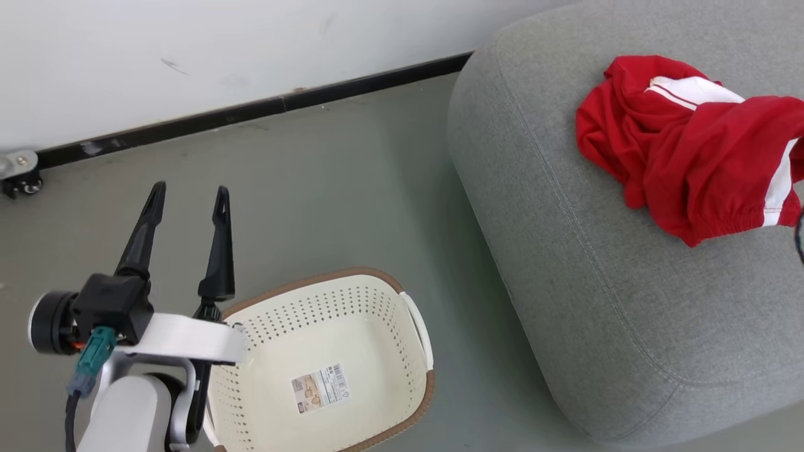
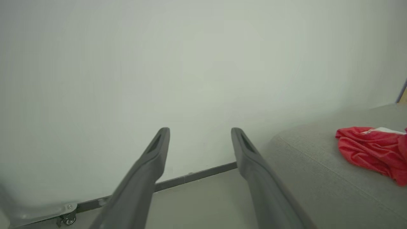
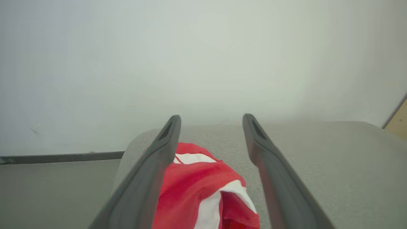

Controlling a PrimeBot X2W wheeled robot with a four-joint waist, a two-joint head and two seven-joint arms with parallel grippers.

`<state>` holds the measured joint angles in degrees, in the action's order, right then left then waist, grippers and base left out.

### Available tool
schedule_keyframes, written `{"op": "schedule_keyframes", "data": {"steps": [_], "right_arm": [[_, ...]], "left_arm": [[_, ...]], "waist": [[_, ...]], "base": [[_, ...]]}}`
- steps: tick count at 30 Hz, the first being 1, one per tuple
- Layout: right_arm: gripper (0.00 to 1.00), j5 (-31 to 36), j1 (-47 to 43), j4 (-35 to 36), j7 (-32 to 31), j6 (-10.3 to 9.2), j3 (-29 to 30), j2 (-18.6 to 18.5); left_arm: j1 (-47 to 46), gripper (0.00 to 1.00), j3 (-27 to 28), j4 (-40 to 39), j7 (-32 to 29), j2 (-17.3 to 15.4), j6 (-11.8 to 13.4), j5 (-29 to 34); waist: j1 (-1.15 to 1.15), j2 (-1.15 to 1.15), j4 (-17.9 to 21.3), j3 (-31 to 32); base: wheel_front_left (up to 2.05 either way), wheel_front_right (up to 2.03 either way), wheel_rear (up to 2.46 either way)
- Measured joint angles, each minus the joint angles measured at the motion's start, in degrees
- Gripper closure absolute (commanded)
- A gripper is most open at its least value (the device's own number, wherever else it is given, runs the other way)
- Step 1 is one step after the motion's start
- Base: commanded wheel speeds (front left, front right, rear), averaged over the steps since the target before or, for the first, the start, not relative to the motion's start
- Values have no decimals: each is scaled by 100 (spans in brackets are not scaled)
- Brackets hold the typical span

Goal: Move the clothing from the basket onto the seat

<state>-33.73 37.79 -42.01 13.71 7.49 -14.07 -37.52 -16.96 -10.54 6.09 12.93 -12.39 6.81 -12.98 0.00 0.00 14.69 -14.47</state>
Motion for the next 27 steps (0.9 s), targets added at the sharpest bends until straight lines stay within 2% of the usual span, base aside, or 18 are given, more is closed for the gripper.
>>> {"op": "schedule_keyframes", "data": {"steps": [11,19,27], "right_arm": [[0,258,3,667,15,1,-170,570],[0,423,-67,815,19,0,-123,998],[0,630,-762,834,25,0,-104,1503]], "left_arm": [[442,0,208,238,80,210,263,-149],[541,0,272,336,121,345,380,-149],[760,0,220,527,122,410,383,-149]], "waist": [[0,0,-410,419],[0,0,-729,673],[0,0,-1025,935]], "base": [[0,0,0],[0,0,0],[0,0,0]]}}
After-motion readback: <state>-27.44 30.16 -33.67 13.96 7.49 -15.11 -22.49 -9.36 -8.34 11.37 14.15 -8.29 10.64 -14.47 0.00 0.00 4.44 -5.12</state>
